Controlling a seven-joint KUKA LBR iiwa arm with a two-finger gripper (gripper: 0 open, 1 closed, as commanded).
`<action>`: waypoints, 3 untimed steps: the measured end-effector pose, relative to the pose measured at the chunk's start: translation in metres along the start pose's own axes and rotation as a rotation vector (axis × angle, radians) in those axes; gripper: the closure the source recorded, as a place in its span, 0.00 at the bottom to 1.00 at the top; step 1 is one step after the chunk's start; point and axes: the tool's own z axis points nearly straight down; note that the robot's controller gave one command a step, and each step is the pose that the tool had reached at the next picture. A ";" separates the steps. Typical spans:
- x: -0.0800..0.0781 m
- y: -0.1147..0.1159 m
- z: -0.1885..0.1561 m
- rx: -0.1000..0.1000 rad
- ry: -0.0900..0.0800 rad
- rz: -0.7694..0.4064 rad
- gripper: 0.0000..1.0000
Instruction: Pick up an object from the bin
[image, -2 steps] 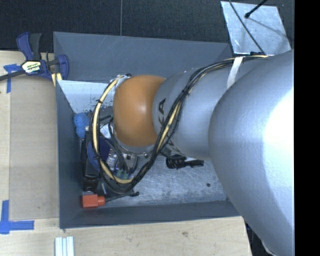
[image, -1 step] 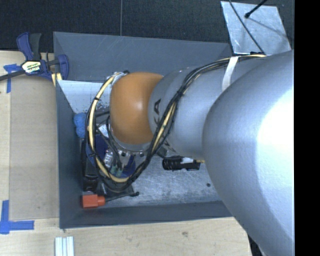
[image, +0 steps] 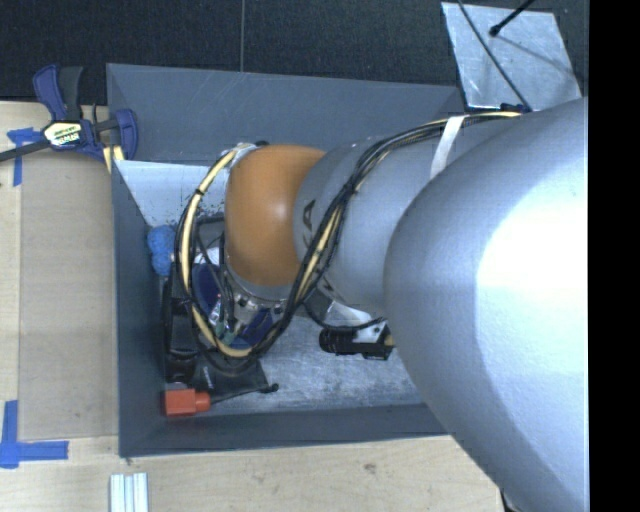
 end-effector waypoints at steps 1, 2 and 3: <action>-0.039 0.003 0.029 -0.002 -0.004 0.071 1.00; 0.004 -0.010 -0.118 -0.010 -0.004 0.092 1.00; 0.004 -0.012 -0.113 -0.001 -0.001 0.092 1.00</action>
Offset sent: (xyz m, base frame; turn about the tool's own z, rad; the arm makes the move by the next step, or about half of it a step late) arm 0.0312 -0.0192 -0.0280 0.0710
